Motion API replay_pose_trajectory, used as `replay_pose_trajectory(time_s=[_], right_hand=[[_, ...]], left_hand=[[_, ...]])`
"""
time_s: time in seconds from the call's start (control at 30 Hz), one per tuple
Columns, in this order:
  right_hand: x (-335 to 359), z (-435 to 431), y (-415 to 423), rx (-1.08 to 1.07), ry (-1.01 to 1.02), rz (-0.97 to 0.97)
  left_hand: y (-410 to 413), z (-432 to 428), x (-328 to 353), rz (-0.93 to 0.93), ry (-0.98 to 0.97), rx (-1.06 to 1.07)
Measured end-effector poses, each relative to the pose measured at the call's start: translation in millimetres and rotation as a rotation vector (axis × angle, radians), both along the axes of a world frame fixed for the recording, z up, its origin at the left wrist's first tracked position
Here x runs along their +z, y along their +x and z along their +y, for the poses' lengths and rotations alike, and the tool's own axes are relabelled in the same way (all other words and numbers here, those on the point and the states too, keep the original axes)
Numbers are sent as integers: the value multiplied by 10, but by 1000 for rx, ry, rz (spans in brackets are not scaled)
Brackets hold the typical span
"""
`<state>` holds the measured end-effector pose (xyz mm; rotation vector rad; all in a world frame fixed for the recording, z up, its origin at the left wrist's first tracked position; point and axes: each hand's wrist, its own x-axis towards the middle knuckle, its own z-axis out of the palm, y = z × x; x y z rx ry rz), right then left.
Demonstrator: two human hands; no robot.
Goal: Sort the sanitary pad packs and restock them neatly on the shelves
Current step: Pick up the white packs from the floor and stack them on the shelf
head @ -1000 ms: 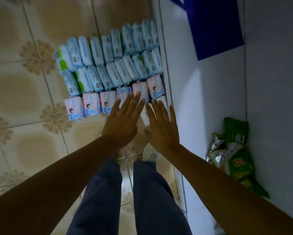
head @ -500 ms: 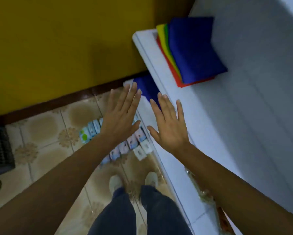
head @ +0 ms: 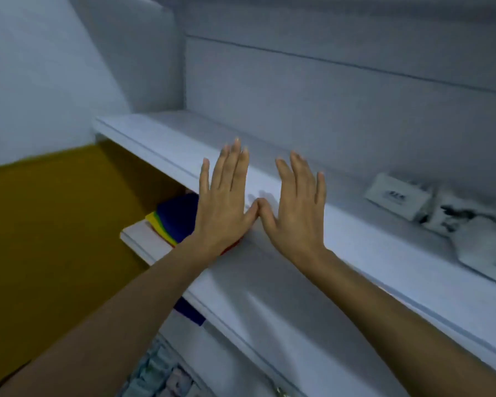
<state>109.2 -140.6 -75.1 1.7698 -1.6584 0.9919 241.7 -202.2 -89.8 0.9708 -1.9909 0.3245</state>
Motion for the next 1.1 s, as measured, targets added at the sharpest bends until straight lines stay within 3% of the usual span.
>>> replay_pose_trajectory(time_s=[0.27, 0.43, 0.63, 0.9, 1.1], right_hand=[[195, 803, -1634, -348, 14, -28], [177, 1252, -2363, -554, 42, -21], [26, 1508, -2879, -595, 321, -102], [-152, 1466, -2830, -589, 55, -27], [-161, 1456, -2878, -599, -6, -26]], left_hand=[[-1745, 505, 281, -43, 176, -385], [-2537, 840, 246, -119, 246, -488], [-2958, 1008, 57, -222, 208, -518], [-3034, 890, -45, -327, 146, -502], [-3233, 565, 380, -560, 32, -368]])
